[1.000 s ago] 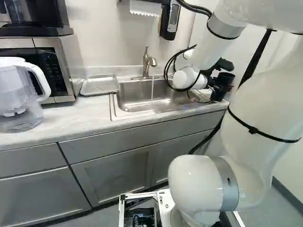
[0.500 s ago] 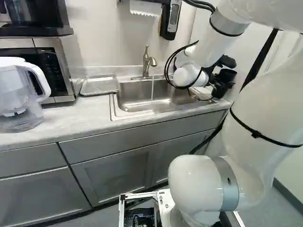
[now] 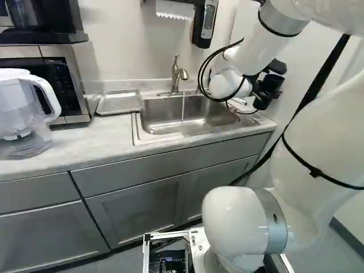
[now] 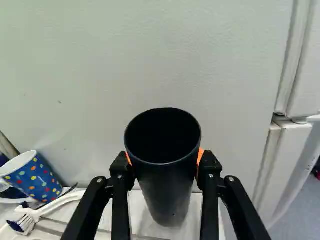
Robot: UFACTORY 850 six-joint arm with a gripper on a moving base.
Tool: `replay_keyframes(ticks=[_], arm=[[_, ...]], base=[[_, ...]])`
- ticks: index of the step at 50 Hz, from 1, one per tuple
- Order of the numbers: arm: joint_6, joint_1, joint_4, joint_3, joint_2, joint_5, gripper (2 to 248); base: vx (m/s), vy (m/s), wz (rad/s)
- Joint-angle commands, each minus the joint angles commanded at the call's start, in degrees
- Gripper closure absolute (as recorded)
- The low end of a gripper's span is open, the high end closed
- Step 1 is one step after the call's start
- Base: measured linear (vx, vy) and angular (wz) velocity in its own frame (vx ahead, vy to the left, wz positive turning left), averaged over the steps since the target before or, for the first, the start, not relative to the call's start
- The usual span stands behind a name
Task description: Rinse the cup and place it in the tray
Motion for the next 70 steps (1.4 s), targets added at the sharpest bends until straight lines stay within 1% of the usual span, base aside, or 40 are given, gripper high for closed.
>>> replay_keyframes(ticks=[12, 32, 42, 70], arm=[[0.0, 0.1, -3.2, -1.1, 0.8, -2.3, 124], [0.0, 0.8, -10.2, -1.6, 2.7, -6.5, 124], [0.0, 1.2, -14.0, -1.4, 3.0, -8.3, 124], [0.0, 1.3, -25.3, -1.3, 3.0, -13.3, 124]], base=[[0.0, 0.0, 0.0], [0.0, 0.0, 0.0], [0.0, 0.0, 0.0], [0.0, 0.0, 0.0]])
